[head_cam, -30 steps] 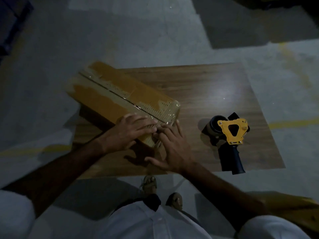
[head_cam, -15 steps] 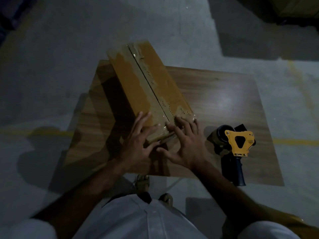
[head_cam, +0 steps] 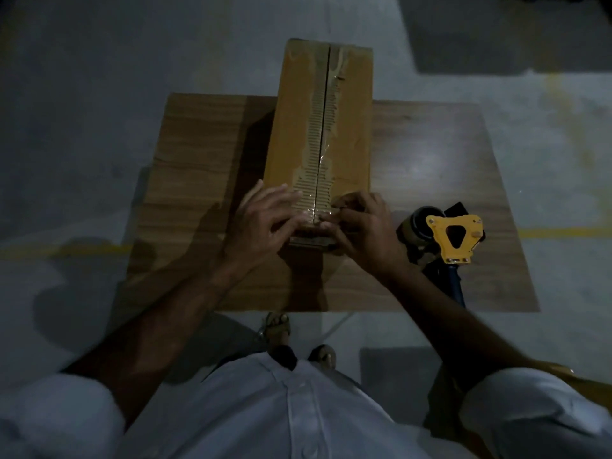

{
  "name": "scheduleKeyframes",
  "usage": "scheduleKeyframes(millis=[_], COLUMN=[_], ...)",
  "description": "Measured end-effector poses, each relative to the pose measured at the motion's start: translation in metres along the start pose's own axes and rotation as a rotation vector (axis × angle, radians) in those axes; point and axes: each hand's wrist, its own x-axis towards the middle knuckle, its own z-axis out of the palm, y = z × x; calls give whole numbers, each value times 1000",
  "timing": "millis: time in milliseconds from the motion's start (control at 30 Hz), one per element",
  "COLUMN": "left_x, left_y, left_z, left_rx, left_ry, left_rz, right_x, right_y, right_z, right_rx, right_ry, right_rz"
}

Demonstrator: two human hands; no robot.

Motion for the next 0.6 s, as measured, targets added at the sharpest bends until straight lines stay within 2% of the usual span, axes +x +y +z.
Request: scheduleKeyframes(millis=[167, 267, 400, 600], left_x=[1, -3, -6, 0], left_y=[-14, -21, -24, -3], left_z=[7, 11, 16, 8], left_rx=[81, 196, 272, 205], left_ry=[58, 55, 47, -23], left_rz=[111, 195, 218, 67], right_x=[-9, -12, -16, -18], right_y=[4, 6, 8, -4], right_z=[21, 25, 22, 17], right_rx=[8, -11, -116, -140], right_ry=[179, 204, 150, 36], right_rz=[-41, -64, -103, -15])
